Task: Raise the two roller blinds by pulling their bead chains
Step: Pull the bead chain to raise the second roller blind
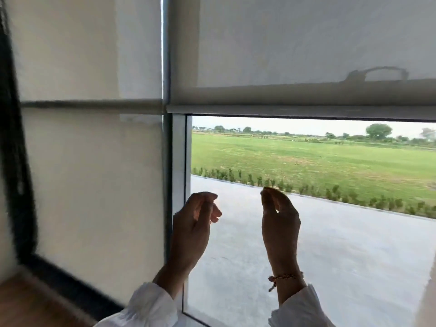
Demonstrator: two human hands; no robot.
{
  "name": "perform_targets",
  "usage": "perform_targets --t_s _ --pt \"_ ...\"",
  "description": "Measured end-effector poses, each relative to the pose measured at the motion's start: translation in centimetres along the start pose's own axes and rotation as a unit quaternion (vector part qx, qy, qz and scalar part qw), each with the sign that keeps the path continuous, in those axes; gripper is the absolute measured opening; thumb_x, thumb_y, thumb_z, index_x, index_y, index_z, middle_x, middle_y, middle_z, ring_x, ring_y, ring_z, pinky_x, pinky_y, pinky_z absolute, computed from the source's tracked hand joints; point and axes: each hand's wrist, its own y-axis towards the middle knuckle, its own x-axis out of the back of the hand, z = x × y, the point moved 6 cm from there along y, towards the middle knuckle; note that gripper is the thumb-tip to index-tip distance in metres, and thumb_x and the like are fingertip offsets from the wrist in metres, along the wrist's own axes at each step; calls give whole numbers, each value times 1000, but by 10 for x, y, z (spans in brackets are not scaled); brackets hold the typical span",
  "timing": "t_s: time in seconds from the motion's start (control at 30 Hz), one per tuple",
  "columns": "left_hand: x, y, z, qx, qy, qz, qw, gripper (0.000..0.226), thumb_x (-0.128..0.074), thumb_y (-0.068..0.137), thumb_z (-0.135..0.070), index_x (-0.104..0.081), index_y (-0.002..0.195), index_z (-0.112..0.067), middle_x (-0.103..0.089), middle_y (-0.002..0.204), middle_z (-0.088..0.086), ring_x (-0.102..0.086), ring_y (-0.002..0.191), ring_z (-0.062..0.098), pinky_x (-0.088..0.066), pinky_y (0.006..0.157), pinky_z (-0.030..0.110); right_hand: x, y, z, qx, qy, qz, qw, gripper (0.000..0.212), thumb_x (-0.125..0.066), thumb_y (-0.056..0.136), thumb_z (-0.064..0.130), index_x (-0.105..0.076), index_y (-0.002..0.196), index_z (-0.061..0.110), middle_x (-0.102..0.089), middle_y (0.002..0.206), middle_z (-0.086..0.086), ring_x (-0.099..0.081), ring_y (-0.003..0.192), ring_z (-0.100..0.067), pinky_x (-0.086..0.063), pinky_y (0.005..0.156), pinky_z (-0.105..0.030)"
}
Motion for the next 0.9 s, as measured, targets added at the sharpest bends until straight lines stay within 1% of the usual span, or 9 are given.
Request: perform_targets --t_s 0.07,0.17,0.3,0.37,0.47,0.53,0.63,0.73,0.9 --pt "72 24 25 -4 58 -21 998 14 -48 89 -26 -60 84 -23 -66 68 -6 -59 57 7 -44 56 12 -85 -24 -2 -4 23 46 999 16 -57 89 17 -66 102 13 -62 93 6 -56 89 -8 -37 73 -13" --pt "170 54 58 11 108 -66 992 15 -46 87 -31 -60 82 -29 -66 66 -6 -59 56 8 -43 55 14 -202 -56 2 -7 59 120 991 18 -56 90 19 -66 103 13 -63 95 6 -58 90 -10 -39 77 -18" --pt "287 91 109 37 147 -123 981 15 -49 86 -30 -61 79 -34 -66 63 -5 -57 55 7 -43 55 15 -345 -92 10 4 89 199 976 18 -56 90 23 -66 104 16 -62 94 10 -58 90 -7 -37 67 -4" --pt "340 111 135 46 155 -158 974 19 -51 89 -22 -62 78 -33 -66 61 -6 -56 54 7 -44 55 15 -414 -106 11 4 113 229 967 17 -56 90 22 -66 102 16 -63 95 9 -59 88 -7 -37 69 -5" --pt "408 144 175 46 180 -183 966 16 -50 89 -18 -61 81 -26 -66 65 -4 -56 54 7 -45 56 17 -512 -119 -1 -20 143 244 959 16 -56 89 22 -66 100 16 -67 95 5 -60 87 -8 -39 67 -5" --pt "453 168 208 36 207 -188 959 10 -54 88 -33 -61 82 -29 -67 73 -7 -58 55 7 -47 56 19 -578 -127 -12 -36 170 248 953 16 -56 89 22 -66 100 15 -68 97 3 -60 87 -8 -39 65 -1" --pt "518 213 252 40 252 -198 947 23 -49 79 -56 -60 84 -37 -66 79 -16 -60 58 7 -47 55 18 -675 -132 -17 -53 185 275 942 16 -55 90 25 -66 99 17 -69 98 4 -60 88 -6 -40 65 -3" --pt "586 255 290 49 264 -199 942 20 -50 79 -49 -60 87 -34 -65 80 -21 -62 62 7 -47 57 15 -769 -140 -8 -56 200 292 934 15 -55 90 25 -66 98 19 -67 95 8 -59 87 -3 -41 69 -8" --pt "701 325 341 49 281 -219 933 20 -49 77 -44 -60 89 -32 -67 75 -12 -61 62 5 -45 56 11 -912 -165 2 -50 239 325 914 10 -56 90 23 -65 95 21 -64 89 17 -55 82 17 -39 66 1"
